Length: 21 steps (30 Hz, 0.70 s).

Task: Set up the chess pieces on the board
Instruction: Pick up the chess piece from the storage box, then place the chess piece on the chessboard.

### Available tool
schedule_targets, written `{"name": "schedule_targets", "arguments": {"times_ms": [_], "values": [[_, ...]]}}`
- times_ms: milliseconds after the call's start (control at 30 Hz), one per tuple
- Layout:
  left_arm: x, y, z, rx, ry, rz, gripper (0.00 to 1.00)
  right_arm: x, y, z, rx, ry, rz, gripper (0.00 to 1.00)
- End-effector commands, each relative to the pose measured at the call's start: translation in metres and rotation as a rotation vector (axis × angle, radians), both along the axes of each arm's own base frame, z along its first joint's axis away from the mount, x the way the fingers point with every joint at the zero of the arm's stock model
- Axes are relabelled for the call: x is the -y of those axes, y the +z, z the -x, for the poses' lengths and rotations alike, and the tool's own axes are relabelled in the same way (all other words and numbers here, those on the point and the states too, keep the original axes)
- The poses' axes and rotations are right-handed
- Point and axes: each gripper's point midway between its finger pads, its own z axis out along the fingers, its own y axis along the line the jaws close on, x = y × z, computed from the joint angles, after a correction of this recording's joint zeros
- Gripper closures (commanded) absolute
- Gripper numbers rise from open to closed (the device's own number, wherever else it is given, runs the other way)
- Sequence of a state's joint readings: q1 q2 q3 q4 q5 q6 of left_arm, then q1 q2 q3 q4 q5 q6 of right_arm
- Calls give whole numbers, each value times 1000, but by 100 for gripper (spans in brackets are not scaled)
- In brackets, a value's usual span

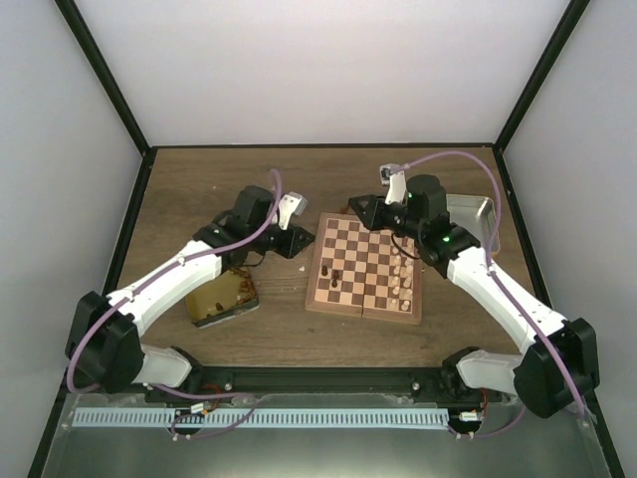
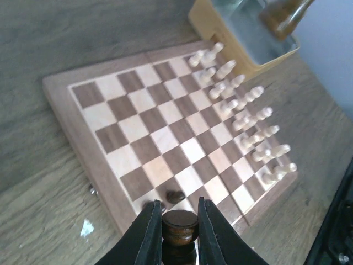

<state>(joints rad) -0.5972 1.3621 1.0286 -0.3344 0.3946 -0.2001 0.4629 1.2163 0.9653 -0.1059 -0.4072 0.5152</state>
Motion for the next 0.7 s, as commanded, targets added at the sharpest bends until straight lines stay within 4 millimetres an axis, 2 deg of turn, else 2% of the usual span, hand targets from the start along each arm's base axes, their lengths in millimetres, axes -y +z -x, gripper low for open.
{"name": "schedule_targets", "arguments": {"times_ms": [0, 100, 267, 500, 600, 667], "values": [[-10, -19, 0, -53, 56, -58, 89, 22, -6, -20, 75, -139, 112, 93], [-12, -22, -1, -62, 74, -57, 89, 20, -15, -19, 66, -121, 118, 93], [-29, -25, -12, -56, 203, -101, 89, 9, -47, -14, 75, -103, 210, 92], [-54, -5, -30, 9, 394, -98, 90, -40, -89, 2, 100, 18, 345, 92], [-58, 2, -32, 31, 417, -83, 90, -59, -116, 9, 91, 68, 431, 92], [-58, 4, -32, 35, 422, -79, 90, -65, -135, 11, 69, 79, 490, 92]]}}
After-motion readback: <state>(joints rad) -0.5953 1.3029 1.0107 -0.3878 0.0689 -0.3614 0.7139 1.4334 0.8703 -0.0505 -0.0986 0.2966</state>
